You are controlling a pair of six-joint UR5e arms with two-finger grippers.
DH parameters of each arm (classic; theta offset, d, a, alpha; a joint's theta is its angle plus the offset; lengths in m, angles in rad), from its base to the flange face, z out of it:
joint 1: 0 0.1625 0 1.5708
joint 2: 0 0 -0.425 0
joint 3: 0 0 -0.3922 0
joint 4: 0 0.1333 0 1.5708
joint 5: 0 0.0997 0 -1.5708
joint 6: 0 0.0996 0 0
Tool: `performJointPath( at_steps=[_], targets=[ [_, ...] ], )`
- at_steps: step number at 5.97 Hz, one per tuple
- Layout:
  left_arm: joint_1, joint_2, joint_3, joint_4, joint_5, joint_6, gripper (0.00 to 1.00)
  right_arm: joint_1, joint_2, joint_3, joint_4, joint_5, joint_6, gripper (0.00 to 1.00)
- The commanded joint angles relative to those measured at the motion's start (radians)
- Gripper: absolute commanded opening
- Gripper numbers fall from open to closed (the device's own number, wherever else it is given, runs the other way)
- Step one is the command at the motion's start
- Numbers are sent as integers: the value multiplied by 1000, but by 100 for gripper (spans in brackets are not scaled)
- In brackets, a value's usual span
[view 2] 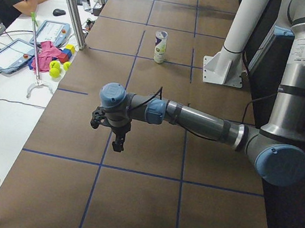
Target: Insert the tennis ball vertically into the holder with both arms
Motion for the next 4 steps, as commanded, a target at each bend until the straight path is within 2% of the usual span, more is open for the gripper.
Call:
performJointPath(
  at_steps=[1, 2, 3, 4],
  targets=[
    [-21, 12, 7, -3, -4, 4, 100, 10, -6, 8, 6, 3, 3, 100],
    [-64, 14, 30, -9, -1, 59, 100, 35, -10, 58, -12, 6, 3, 100],
    [-116, 12, 62, -8, 0, 178, 100, 34, 46, 55, -100, 3, 6, 100],
    [-121, -2, 59, -9, 63, 179, 100, 38, 95, 60, -194, 0, 4, 100]
  ],
)
